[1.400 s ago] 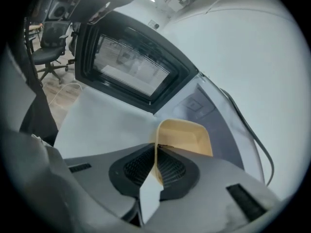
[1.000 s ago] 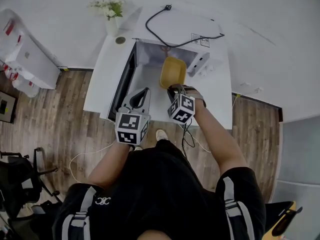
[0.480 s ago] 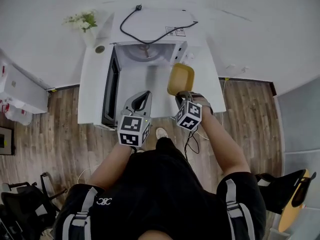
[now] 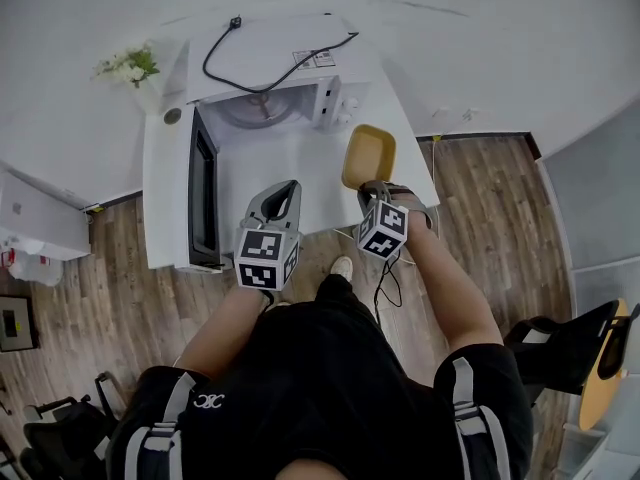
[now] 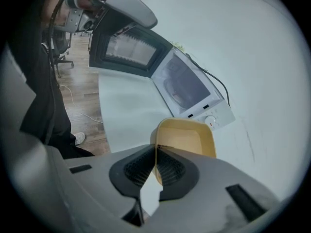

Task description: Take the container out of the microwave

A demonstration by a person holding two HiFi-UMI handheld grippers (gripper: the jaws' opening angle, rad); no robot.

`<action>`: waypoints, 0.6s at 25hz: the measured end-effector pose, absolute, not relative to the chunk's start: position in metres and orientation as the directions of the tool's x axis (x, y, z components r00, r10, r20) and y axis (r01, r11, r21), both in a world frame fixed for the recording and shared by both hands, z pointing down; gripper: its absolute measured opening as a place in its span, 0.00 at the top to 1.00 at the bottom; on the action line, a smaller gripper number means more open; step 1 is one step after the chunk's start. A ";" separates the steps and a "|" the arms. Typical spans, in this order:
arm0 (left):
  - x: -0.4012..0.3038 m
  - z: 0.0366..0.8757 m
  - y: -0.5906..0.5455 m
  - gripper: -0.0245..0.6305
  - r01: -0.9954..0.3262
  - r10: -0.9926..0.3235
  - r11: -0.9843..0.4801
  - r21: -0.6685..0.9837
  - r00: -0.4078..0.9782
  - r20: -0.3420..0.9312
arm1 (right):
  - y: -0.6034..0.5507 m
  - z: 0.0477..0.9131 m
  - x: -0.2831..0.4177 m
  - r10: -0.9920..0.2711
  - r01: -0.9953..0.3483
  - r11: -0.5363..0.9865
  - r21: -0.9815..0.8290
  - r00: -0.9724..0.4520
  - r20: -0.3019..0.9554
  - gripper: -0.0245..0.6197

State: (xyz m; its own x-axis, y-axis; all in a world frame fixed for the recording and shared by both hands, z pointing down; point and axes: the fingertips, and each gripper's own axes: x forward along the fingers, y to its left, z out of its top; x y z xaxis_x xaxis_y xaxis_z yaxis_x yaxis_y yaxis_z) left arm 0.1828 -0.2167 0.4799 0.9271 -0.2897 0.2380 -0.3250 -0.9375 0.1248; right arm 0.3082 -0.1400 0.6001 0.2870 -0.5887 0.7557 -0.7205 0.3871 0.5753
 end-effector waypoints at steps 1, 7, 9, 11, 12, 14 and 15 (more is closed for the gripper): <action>0.186 0.480 -0.217 0.94 -0.323 -0.288 -0.938 0.123 0.927 0.239 | -0.140 0.600 0.310 -0.589 -0.724 0.382 0.574 0.288 0.755 0.94; 0.203 0.477 -0.220 0.94 -0.315 -0.282 -0.943 0.109 0.929 0.238 | -0.141 0.596 0.325 -0.597 -0.731 0.364 0.577 0.292 0.747 0.94; 0.207 0.476 -0.220 0.94 -0.312 -0.281 -0.944 0.105 0.930 0.237 | -0.141 0.596 0.329 -0.597 -0.732 0.365 0.576 0.290 0.748 0.94; 0.211 0.474 -0.220 0.94 -0.310 -0.280 -0.945 0.101 0.931 0.234 | -0.141 0.597 0.331 -0.595 -0.733 0.369 0.572 0.287 0.751 0.94; 0.213 0.474 -0.220 0.94 -0.310 -0.281 -0.945 0.100 0.931 0.234 | -0.141 0.597 0.333 -0.593 -0.733 0.372 0.570 0.285 0.753 0.94; 0.216 0.473 -0.222 0.94 -0.311 -0.282 -0.945 0.097 0.931 0.233 | -0.142 0.597 0.334 -0.591 -0.730 0.379 0.568 0.281 0.756 0.94; 0.217 0.472 -0.222 0.94 -0.311 -0.283 -0.945 0.097 0.931 0.232 | -0.142 0.597 0.334 -0.590 -0.728 0.383 0.568 0.280 0.757 0.94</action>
State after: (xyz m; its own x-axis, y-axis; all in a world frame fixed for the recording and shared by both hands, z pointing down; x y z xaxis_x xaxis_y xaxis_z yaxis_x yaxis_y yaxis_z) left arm 0.2169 -0.2223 0.4721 0.9308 -0.2828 0.2317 -0.3113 -0.9454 0.0968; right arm 0.3344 -0.1421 0.5968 0.2804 -0.5898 0.7573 -0.7281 0.3834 0.5682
